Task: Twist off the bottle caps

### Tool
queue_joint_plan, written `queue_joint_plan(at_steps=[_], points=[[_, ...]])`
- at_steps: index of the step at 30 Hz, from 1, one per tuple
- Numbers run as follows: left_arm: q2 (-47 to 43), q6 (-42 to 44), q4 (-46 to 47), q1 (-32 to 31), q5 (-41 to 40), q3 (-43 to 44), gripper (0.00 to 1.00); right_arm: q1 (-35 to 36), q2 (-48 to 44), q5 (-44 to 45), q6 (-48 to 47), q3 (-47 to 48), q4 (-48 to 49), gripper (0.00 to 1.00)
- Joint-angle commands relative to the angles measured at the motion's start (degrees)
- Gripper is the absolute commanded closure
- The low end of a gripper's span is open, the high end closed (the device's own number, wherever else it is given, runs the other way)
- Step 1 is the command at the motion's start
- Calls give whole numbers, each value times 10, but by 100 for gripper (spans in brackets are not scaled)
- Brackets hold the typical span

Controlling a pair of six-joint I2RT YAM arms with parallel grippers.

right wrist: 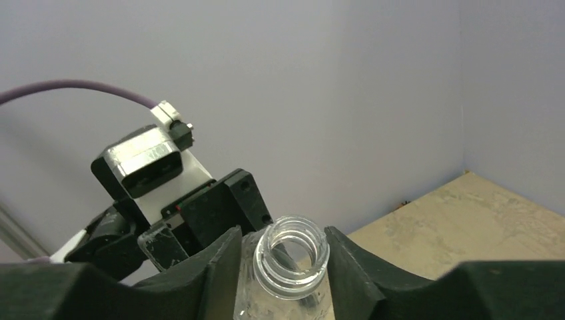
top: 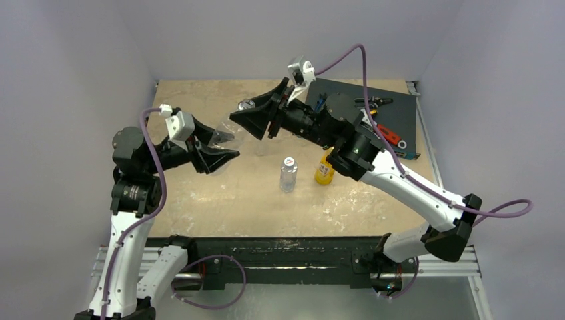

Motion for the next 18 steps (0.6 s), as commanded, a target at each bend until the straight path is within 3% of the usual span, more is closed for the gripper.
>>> queue_joint_plan(at_steps=[1,3,4,6,8,11,18], points=[[-5,-2,12,1,27,3,100,9,5,24,0,32,36,61],[-5,4,0,1,32,6,100,10,6,27,3,29,39,77],[-5,16,-13,1,32,10,91,10,6,29,3,28,38,83],[-3,38,-51,1,23,21,40,10,3,35,3,28,29,88],[0,66,-95,1,6,36,18,10,-1,45,-12,31,13,88],[4,86,-156,1,-58,56,7,10,-6,72,-55,47,-28,87],[30,134,-265,1,-184,99,0,6,-13,217,-193,69,-118,85]])
